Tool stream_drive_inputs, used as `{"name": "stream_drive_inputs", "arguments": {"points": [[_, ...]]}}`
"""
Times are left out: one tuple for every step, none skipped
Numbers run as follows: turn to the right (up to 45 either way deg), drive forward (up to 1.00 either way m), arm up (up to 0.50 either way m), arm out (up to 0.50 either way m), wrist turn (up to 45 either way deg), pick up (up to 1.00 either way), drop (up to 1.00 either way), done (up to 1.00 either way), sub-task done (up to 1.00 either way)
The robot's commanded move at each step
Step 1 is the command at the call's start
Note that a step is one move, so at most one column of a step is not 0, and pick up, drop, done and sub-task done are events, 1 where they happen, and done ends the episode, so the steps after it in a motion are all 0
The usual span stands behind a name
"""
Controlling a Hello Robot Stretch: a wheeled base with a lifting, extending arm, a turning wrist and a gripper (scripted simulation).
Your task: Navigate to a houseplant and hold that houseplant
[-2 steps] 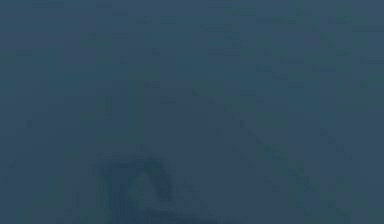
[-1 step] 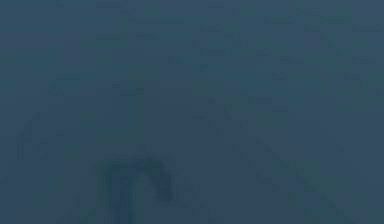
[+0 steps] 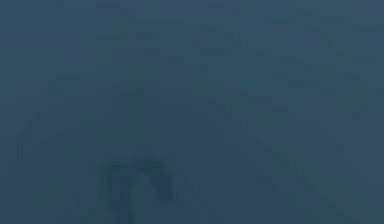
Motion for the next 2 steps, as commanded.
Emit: {"name": "stream_drive_inputs", "arguments": {"points": [[0.0, 0.00, 0.10, 0.00, 0.0, 0.00, 0.00, 0.00, 0.00], [0.0, 0.00, 0.00, 0.00, 0.0, 0.00, 0.00, 1.00, 0.00]]}}
